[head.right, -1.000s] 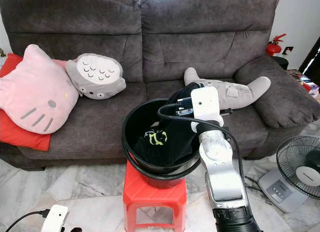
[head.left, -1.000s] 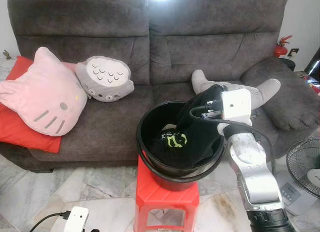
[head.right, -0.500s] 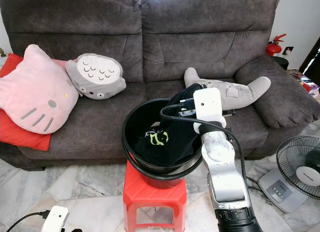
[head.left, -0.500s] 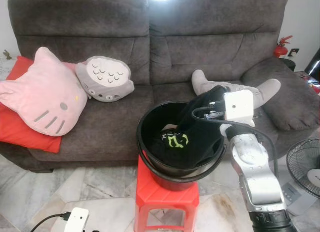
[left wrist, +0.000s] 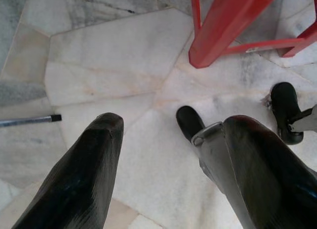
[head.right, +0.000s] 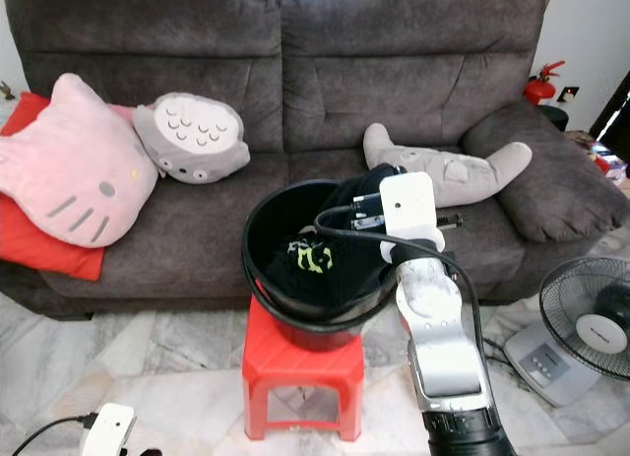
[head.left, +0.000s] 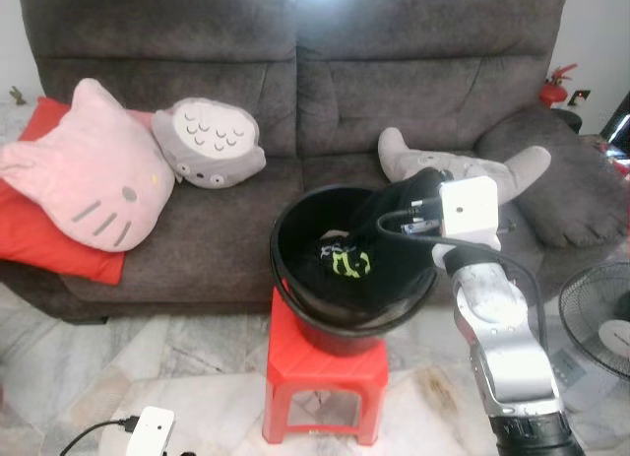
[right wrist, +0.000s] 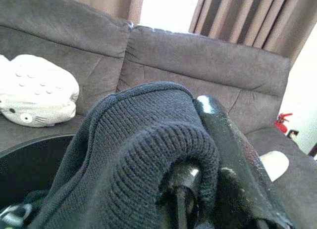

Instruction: Hang hanger

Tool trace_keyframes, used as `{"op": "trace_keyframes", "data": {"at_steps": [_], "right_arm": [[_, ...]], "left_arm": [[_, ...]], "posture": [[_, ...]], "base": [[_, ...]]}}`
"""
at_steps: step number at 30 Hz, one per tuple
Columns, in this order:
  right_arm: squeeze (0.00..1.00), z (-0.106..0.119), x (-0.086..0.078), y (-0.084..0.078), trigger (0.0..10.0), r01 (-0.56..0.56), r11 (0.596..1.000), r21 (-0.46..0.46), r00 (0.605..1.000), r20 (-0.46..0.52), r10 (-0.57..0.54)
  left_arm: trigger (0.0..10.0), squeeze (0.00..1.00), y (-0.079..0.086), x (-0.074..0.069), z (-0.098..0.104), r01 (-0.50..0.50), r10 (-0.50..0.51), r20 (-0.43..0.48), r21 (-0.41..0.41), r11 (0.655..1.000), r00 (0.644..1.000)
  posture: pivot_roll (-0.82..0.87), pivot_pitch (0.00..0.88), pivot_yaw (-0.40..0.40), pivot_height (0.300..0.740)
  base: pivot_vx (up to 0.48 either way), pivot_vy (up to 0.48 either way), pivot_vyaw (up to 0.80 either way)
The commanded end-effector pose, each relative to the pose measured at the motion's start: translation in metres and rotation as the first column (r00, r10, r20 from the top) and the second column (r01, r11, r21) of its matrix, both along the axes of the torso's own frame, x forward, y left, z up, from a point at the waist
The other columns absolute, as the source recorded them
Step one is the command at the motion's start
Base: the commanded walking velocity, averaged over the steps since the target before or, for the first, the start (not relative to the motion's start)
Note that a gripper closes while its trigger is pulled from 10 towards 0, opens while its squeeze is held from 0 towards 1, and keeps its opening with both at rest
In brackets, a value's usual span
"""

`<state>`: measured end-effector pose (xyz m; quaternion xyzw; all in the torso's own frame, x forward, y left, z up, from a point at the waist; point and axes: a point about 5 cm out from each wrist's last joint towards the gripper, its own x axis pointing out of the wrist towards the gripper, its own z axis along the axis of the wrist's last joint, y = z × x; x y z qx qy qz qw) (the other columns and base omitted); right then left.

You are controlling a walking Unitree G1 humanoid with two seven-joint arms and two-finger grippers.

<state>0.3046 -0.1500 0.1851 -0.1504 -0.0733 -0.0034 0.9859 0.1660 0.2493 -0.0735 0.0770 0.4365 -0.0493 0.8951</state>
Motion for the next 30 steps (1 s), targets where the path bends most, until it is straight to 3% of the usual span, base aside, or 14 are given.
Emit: {"op": "trace_keyframes", "data": {"at_steps": [1, 30], "right_arm": [[0.0, 0.004, -0.001, 0.0, 10.0, 0.001, 1.0, -0.005, 1.0, 0.024, -0.001], [0.0, 0.017, 0.0, -0.002, 10.0, 0.016, 1.0, 0.018, 0.994, 0.108, -0.018]], "left_arm": [[10.0, 0.0, 0.003, -0.005, -0.002, 0.0, 0.0, -0.021, 0.01, 1.0, 1.0], [10.0, 0.0, 0.004, -0.003, 0.0, -0.005, 0.005, -0.01, 0.012, 1.0, 1.0]], "posture": [[-0.25, 0.0, 0.014, 0.74], [-0.25, 0.0, 0.015, 0.74]], "base": [[-0.259, 0.0, 0.0], [-0.258, 0.0, 0.0]]}}
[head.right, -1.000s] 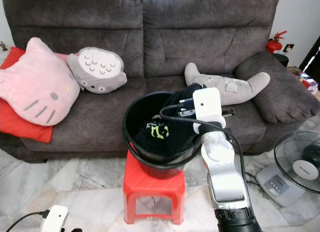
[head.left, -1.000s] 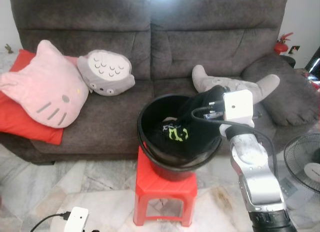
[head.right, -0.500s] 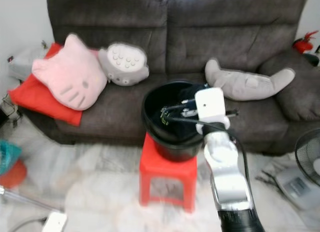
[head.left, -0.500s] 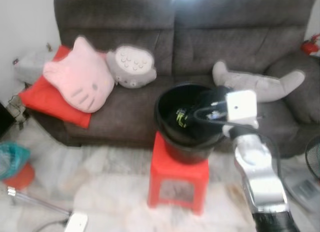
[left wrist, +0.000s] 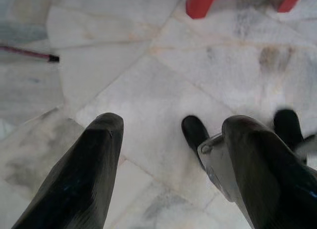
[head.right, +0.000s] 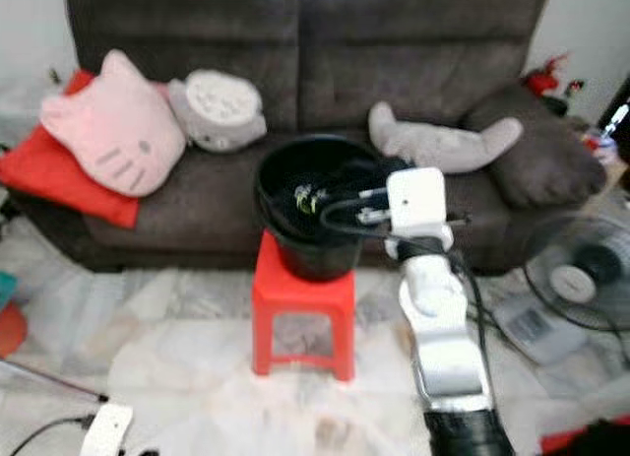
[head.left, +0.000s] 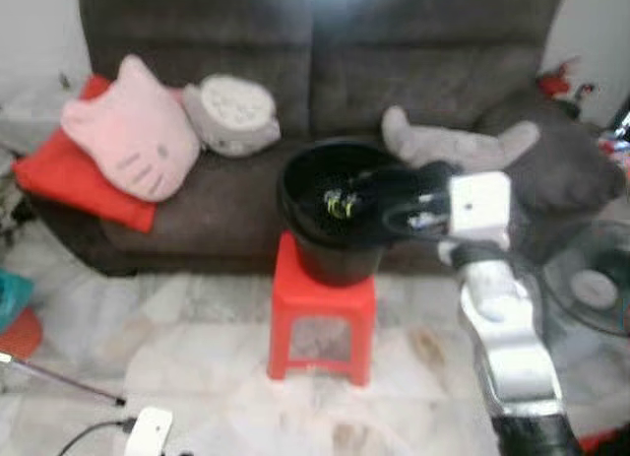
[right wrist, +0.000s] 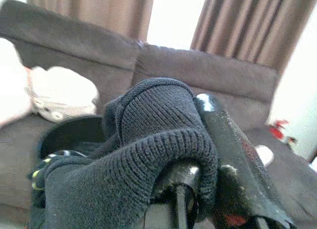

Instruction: Hang hanger

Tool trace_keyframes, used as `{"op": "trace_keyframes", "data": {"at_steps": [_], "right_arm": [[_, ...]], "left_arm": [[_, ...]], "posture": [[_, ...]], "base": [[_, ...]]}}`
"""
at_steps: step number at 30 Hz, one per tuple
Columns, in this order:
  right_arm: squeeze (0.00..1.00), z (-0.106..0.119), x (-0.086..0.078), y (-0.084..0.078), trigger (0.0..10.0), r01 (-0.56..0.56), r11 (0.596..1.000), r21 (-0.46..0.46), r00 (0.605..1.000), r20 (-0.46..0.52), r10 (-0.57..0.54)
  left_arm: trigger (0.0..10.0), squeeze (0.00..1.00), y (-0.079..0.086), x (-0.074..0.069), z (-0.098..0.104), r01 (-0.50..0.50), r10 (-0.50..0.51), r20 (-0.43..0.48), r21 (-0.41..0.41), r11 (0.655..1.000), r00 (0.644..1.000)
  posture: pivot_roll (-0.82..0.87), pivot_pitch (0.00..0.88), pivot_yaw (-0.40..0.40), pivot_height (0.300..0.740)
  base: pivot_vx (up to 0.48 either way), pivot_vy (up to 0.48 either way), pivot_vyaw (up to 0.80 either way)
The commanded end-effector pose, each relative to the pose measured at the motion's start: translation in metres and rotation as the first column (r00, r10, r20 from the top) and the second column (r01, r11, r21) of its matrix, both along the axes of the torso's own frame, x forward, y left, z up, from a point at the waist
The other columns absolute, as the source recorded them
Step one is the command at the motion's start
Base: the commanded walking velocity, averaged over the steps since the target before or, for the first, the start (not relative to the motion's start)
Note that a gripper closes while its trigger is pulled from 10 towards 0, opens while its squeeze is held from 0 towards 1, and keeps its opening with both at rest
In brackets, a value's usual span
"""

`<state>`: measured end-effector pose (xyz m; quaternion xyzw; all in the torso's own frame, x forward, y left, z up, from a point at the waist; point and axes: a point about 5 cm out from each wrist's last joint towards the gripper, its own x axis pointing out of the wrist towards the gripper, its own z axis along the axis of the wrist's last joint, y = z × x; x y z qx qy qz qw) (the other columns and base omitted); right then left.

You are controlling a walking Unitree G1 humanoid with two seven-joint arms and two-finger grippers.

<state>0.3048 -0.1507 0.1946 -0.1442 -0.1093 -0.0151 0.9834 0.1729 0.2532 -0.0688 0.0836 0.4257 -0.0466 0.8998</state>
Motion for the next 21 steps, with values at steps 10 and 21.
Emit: {"op": "trace_keyframes", "data": {"at_steps": [10, 21], "right_arm": [[0.0, 0.016, -0.001, -0.002, 10.0, 0.006, 1.0, 0.004, 0.996, 0.09, -0.007], [0.0, 0.02, -0.002, -0.005, 10.0, 0.021, 1.0, 0.013, 0.992, 0.122, -0.023]], "left_arm": [[10.0, 0.0, 0.0, -0.009, -0.004, -0.008, 0.009, -0.032, 0.001, 1.0, 0.999], [10.0, 0.0, 0.0, -0.008, -0.004, -0.01, 0.01, -0.03, -0.001, 1.0, 0.999]], "posture": [[-0.25, 0.0, 0.017, 0.74], [-0.25, 0.0, 0.015, 0.74]], "base": [[-0.256, 0.0, 0.0], [-0.258, 0.0, 0.0]]}}
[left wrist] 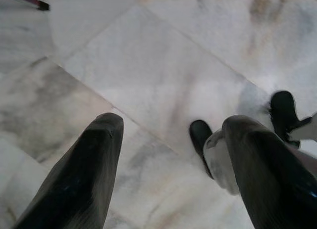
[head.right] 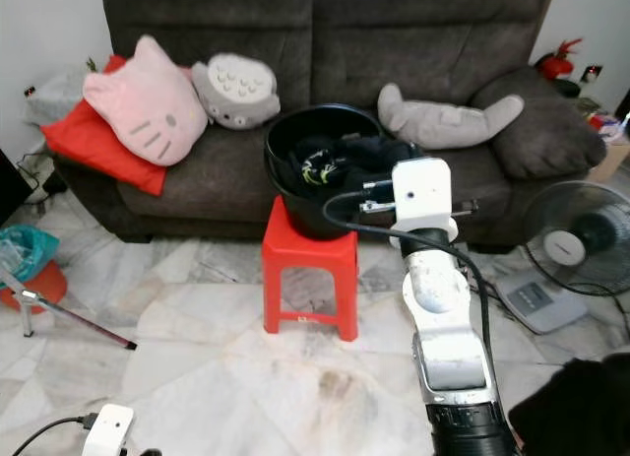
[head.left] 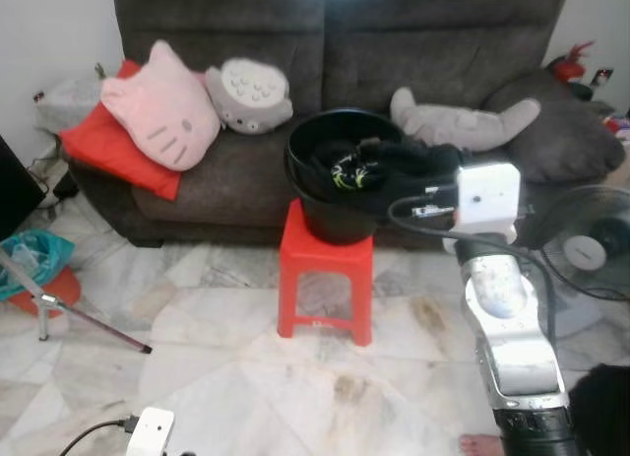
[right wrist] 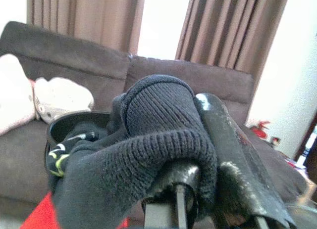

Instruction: Hang hanger

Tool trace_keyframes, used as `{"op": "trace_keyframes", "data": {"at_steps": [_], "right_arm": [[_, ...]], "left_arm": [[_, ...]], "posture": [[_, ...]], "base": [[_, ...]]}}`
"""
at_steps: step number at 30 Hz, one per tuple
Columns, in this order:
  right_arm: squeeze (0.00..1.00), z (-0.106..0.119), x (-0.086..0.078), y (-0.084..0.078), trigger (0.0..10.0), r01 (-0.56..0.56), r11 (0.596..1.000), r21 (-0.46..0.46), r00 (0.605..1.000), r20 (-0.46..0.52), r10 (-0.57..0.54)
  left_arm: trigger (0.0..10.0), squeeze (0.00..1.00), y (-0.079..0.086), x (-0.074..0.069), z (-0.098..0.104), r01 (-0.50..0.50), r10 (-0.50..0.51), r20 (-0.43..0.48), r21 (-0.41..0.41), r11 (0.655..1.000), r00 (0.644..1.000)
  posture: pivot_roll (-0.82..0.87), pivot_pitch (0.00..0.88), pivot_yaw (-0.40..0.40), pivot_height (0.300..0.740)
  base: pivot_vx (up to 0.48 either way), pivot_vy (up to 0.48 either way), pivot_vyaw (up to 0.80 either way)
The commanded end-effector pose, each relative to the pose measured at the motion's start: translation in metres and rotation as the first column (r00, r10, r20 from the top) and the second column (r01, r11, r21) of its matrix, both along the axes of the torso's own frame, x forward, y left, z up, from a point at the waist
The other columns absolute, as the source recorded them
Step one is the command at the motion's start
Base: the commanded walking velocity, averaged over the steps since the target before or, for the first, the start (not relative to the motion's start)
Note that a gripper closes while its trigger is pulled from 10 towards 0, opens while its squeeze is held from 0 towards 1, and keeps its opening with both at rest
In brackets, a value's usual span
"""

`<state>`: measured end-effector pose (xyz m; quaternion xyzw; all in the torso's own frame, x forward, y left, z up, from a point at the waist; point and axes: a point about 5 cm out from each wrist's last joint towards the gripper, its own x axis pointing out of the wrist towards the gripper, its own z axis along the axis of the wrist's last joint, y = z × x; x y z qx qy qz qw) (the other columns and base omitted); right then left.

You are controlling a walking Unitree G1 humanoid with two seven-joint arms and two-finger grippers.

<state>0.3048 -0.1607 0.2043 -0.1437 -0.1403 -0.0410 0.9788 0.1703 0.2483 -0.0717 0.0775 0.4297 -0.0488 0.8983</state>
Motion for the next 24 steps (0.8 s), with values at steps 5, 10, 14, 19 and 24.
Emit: {"op": "trace_keyframes", "data": {"at_steps": [5, 10, 14, 19, 24], "right_arm": [[0.0, 0.013, -0.002, 0.007, 10.0, -0.025, 1.0, 0.01, 0.997, 0.072, 0.024], [0.0, 0.014, -0.003, 0.006, 10.0, -0.025, 1.0, 0.016, 0.996, 0.081, 0.024], [0.0, 0.014, -0.003, 0.007, 10.0, -0.031, 0.999, 0.017, 0.996, 0.083, 0.029], [0.0, 0.015, -0.002, 0.009, 10.0, -0.047, 0.999, 0.017, 0.995, 0.086, 0.045], [0.0, 0.004, -0.001, 0.006, 10.0, -0.026, 1.0, 0.018, 0.999, 0.037, 0.025]], "left_arm": [[10.0, 0.0, 0.004, -0.006, -0.002, -0.008, 0.008, -0.021, 0.011, 1.0, 1.0], [10.0, 0.0, 0.004, -0.006, -0.002, -0.008, 0.009, -0.022, 0.01, 1.0, 1.0], [10.0, 0.0, 0.004, -0.006, -0.002, -0.008, 0.008, -0.022, 0.01, 1.0, 1.0], [10.0, 0.0, 0.005, -0.006, -0.002, -0.007, 0.007, -0.022, 0.011, 1.0, 1.0], [10.0, 0.0, 0.005, -0.007, -0.002, 0.004, -0.003, -0.029, 0.024, 1.0, 1.0]], "posture": [[-0.25, 0.0, 0.014, 0.74], [-0.25, 0.0, 0.014, 0.74], [-0.25, 0.0, 0.014, 0.74], [-0.25, 0.0, 0.014, 0.74], [-0.25, 0.0, 0.015, 0.74]], "base": [[-0.259, 0.0, 0.0], [-0.259, 0.0, 0.0], [-0.259, 0.0, 0.0], [-0.259, 0.0, 0.0], [-0.148, 0.0, 0.0]]}}
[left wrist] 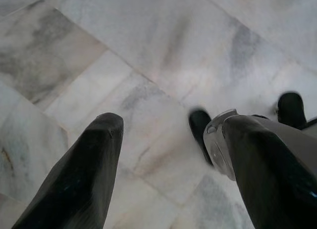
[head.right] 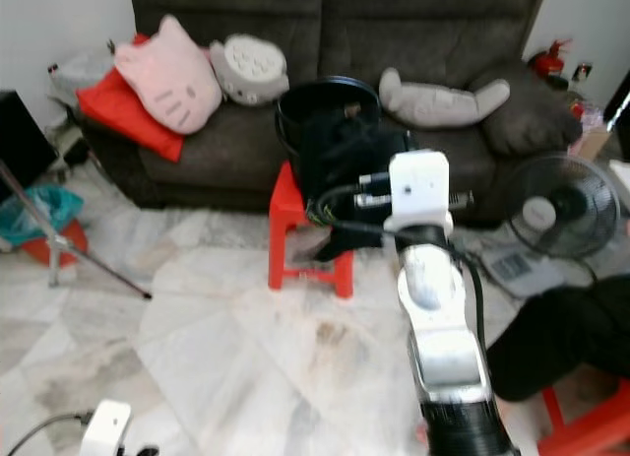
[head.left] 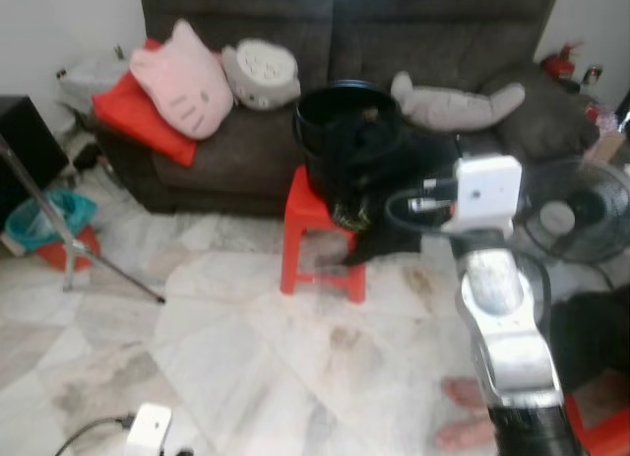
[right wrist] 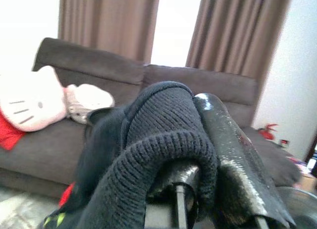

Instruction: Hang hanger

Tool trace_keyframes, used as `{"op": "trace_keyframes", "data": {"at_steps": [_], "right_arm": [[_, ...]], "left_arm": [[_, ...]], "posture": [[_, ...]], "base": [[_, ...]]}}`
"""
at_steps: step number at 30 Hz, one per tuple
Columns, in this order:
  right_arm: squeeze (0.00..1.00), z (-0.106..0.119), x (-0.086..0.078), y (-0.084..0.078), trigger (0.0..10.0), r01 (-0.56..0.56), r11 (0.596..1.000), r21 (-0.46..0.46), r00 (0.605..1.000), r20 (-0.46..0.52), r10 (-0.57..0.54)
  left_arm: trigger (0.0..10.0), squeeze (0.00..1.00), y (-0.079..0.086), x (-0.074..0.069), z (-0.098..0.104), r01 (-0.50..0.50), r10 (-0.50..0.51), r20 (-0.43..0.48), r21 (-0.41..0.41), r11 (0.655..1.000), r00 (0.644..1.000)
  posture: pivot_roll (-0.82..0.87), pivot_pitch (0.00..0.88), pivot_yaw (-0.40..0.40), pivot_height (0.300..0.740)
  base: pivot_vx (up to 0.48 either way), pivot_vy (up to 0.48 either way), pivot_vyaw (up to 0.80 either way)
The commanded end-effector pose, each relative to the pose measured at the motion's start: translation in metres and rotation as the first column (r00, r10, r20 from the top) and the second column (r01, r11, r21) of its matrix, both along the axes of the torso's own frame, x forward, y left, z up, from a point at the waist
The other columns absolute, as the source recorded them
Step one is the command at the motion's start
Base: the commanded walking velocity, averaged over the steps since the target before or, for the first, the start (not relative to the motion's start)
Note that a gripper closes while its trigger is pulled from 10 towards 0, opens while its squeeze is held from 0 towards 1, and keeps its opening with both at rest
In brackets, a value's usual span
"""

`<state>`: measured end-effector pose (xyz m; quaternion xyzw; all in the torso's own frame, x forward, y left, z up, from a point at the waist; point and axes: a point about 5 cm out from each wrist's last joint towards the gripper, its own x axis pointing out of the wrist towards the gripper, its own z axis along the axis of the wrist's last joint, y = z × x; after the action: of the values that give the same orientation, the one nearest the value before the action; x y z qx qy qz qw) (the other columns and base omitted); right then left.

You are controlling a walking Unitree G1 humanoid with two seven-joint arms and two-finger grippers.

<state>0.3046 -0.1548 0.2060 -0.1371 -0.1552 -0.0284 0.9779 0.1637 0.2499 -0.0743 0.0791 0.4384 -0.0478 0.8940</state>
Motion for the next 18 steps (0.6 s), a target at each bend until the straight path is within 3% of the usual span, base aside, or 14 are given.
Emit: {"op": "trace_keyframes", "data": {"at_steps": [1, 4, 9, 11, 13, 14, 17, 18], "right_arm": [[0.0, 0.0, 0.0, -0.001, 10.0, 0.01, 1.0, 0.009, 1.0, 0.003, -0.01], [0.0, -0.044, 0.004, -0.016, 10.0, 0.08, 0.997, 0.0, 0.974, -0.212, -0.078], [0.0, -0.077, 0.0, -0.028, 10.0, 0.123, 0.992, 0.03, 0.94, -0.324, -0.107], [0.0, -0.102, -0.002, -0.035, 10.0, 0.161, 0.985, 0.059, 0.905, -0.408, -0.124], [0.0, -0.108, -0.003, -0.036, 10.0, 0.17, 0.982, 0.077, 0.895, -0.43, -0.121], [0.0, -0.14, -0.007, -0.042, 10.0, 0.213, 0.972, 0.101, 0.836, -0.534, -0.128], [0.0, -0.155, -0.009, -0.047, 10.0, 0.25, 0.964, 0.096, 0.8, -0.581, -0.149], [0.0, -0.168, -0.012, -0.053, 10.0, 0.308, 0.939, 0.151, 0.768, -0.622, -0.152]], "left_arm": [[10.0, 0.0, 0.003, 0.0, 0.0, 0.007, -0.007, -0.011, 0.022, 1.0, 1.0], [10.0, 0.0, 0.003, 0.0, 0.0, 0.0, 0.0, -0.006, 0.011, 1.0, 1.0], [10.0, 0.0, 0.003, 0.0, 0.001, -0.002, 0.002, -0.004, 0.01, 1.0, 1.0], [10.0, 0.0, 0.003, 0.001, 0.001, -0.004, 0.004, -0.003, 0.009, 1.0, 1.0], [10.0, 0.0, 0.003, 0.001, 0.001, -0.004, 0.004, -0.003, 0.009, 1.0, 1.0], [10.0, 0.0, 0.003, 0.001, 0.001, -0.005, 0.005, -0.004, 0.009, 1.0, 1.0], [10.0, 0.0, 0.003, 0.001, 0.001, -0.004, 0.004, -0.004, 0.009, 1.0, 1.0], [10.0, 0.0, 0.003, 0.001, 0.001, -0.005, 0.005, -0.004, 0.008, 1.0, 1.0]], "posture": [[-0.25, 0.0, 0.015, 0.74], [-0.24, 0.0, 0.016, 0.74], [-0.24, 0.0, 0.016, 0.74], [-0.23, 0.0, 0.02, 0.74], [-0.23, 0.0, 0.02, 0.74], [-0.23, 0.0, 0.024, 0.74], [-0.23, 0.0, 0.024, 0.74], [-0.22, 0.0, 0.024, 0.74]], "base": [[0.0, 0.0, 0.0], [0.0, 0.0, 0.0], [0.0, 0.0, 0.0], [0.0, 0.0, 0.0], [0.0, 0.0, 0.0], [0.0, 0.0, 0.0], [0.0, 0.0, 0.0], [0.0, 0.0, 0.0]]}}
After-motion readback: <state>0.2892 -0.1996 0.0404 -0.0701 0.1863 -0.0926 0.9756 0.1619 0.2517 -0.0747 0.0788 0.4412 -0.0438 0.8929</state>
